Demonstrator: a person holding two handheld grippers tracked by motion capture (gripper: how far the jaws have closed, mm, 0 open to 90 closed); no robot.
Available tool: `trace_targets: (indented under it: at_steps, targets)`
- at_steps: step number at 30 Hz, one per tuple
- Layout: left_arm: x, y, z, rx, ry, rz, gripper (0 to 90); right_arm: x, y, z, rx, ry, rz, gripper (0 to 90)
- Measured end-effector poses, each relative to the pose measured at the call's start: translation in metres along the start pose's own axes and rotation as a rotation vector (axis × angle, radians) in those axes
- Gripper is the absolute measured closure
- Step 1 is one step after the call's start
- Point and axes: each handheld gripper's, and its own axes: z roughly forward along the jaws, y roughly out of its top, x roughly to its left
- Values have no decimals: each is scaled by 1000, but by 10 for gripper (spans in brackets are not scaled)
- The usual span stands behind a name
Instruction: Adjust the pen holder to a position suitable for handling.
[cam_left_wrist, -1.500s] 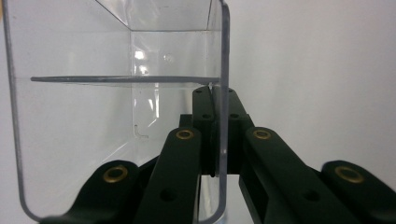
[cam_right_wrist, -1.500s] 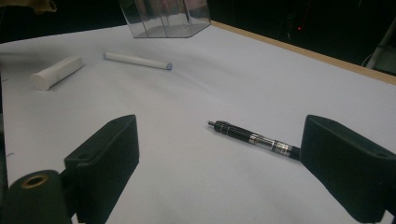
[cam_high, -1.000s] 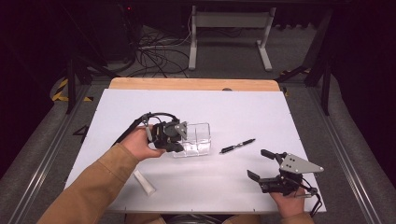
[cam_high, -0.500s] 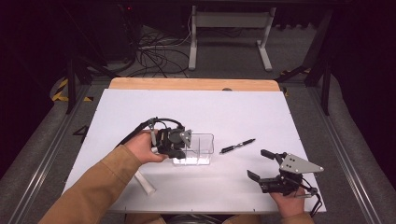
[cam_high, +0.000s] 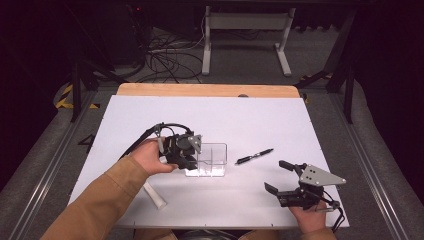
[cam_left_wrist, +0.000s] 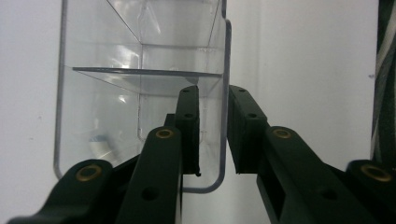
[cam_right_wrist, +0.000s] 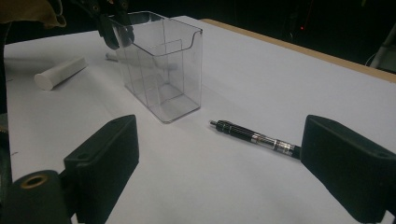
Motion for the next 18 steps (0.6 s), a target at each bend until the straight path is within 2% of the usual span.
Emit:
trace_targets:
  at_steps: [2,4,6,10,13,15,18]
  targets:
    - [0,-1,-4,-14,-2,-7,746,0,0,0,-1,0,-2,125]
    - [-1,-2,-8,-29,10,-15,688,0,0,-1,-1,-3,-3,124]
    - [-3,-5,-15,-65,26,-23,676,0,0,-1,-3,-3,-2,124]
    - [-9,-14,-33,-191,78,-64,617,0,0,-1,-4,-5,3,120]
    - [-13,-23,-47,-265,112,-99,526,0,1,-1,-8,-8,0,112]
    - [-16,-29,-54,-326,150,-122,504,0,1,-1,-7,-9,0,108]
    - [-20,-41,-61,-403,187,-173,441,0,2,0,-11,-11,2,85]
